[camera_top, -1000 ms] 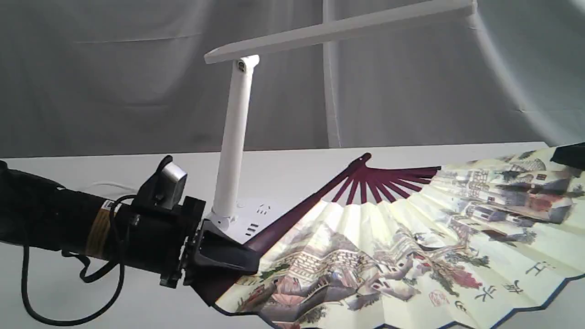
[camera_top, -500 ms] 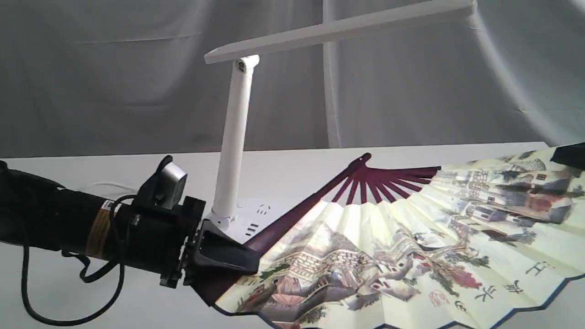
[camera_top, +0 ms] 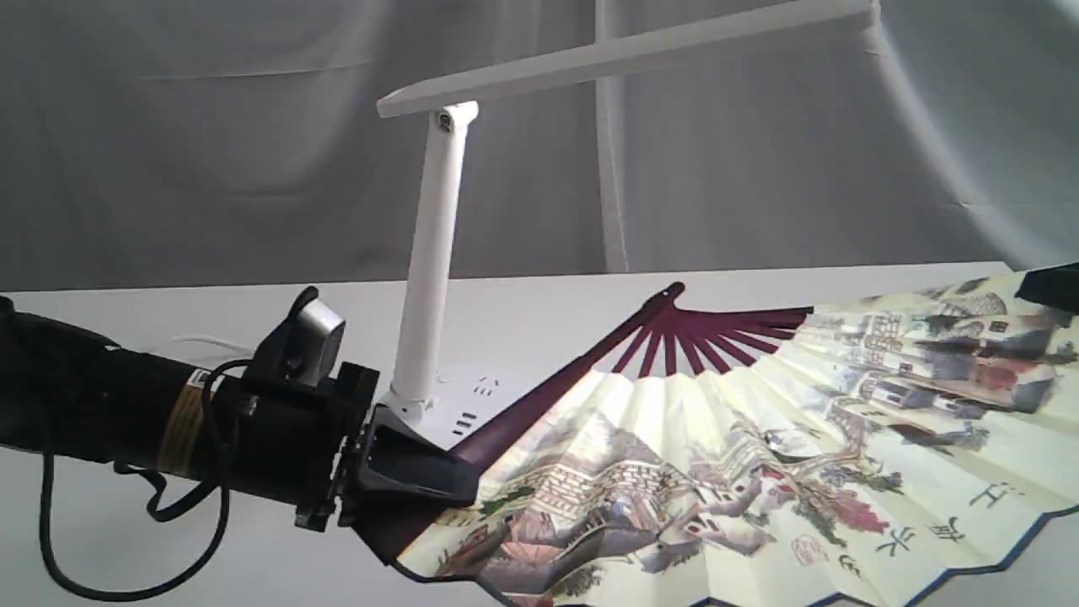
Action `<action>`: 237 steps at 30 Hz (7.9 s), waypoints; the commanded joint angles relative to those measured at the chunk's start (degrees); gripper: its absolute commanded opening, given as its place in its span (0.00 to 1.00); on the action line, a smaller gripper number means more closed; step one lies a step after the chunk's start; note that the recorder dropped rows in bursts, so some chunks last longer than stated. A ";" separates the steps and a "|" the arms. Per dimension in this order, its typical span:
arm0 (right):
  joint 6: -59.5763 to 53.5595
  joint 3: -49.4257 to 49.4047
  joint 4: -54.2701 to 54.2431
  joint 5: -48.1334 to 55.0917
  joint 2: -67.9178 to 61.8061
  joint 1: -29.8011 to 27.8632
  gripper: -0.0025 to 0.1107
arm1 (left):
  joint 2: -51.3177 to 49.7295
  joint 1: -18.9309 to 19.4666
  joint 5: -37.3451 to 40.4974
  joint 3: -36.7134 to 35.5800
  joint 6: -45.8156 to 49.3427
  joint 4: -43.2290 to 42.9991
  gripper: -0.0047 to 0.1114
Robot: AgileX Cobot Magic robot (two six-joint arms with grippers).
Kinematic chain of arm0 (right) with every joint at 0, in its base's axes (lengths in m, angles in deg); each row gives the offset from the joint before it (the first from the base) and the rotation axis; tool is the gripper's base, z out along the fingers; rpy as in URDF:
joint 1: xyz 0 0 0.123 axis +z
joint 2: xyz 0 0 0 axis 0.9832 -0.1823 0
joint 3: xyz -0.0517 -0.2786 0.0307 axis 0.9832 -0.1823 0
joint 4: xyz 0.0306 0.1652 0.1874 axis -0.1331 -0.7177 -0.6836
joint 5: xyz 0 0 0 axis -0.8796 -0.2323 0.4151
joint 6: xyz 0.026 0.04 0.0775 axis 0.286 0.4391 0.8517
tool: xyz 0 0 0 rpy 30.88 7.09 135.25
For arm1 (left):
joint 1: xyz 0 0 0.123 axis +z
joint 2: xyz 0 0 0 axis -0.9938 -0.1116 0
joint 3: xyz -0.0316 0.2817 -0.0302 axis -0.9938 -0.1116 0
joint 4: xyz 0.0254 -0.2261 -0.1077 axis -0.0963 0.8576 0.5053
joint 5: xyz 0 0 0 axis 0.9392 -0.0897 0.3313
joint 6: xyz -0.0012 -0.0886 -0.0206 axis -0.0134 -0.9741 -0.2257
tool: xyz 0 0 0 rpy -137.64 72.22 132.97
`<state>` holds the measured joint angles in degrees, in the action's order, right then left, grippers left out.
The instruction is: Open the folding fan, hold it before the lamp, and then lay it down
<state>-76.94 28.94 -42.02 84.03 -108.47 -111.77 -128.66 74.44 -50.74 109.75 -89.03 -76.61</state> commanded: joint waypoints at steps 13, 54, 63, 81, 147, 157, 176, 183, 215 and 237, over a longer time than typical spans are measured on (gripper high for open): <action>-2.35 -0.50 5.68 -1.85 0.56 -1.29 0.02 | -0.77 -0.44 -0.68 0.08 0.01 -0.76 0.04; -2.35 -0.67 5.51 -1.85 0.56 -1.55 0.02 | -2.39 -0.44 -0.68 0.08 1.19 -0.76 0.04; -2.50 -1.11 7.04 -1.85 0.45 -1.42 0.02 | -2.39 -0.44 -0.68 0.08 1.42 -0.76 0.04; -5.28 -5.40 7.33 -10.38 0.45 0.34 0.02 | -2.39 -0.44 1.86 0.08 1.52 -0.76 0.04; -12.88 2.13 -2.57 -20.64 -11.08 0.34 0.64 | -10.58 -7.46 12.80 7.75 5.50 5.34 0.04; -4.59 5.29 4.17 -19.08 -8.38 0.46 0.64 | -10.58 -7.46 14.61 7.75 5.49 3.42 0.04; -4.18 5.29 6.20 -5.29 -8.50 5.32 0.64 | -10.46 -6.17 15.78 7.75 2.58 -0.74 0.53; -4.07 5.29 7.43 -4.68 -8.50 7.69 0.64 | -6.57 -6.17 18.59 7.75 1.25 -0.76 0.53; 3.19 5.29 19.84 -5.48 -4.70 10.46 0.44 | 4.13 -0.15 10.88 7.75 1.29 -0.76 0.04; 6.48 5.29 26.85 -10.09 -3.38 15.77 0.36 | 9.32 11.21 27.94 7.75 2.66 -0.76 0.04</action>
<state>-70.63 33.94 -15.82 74.80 -112.58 -96.13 -120.06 84.86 -25.97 117.17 -85.77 -77.65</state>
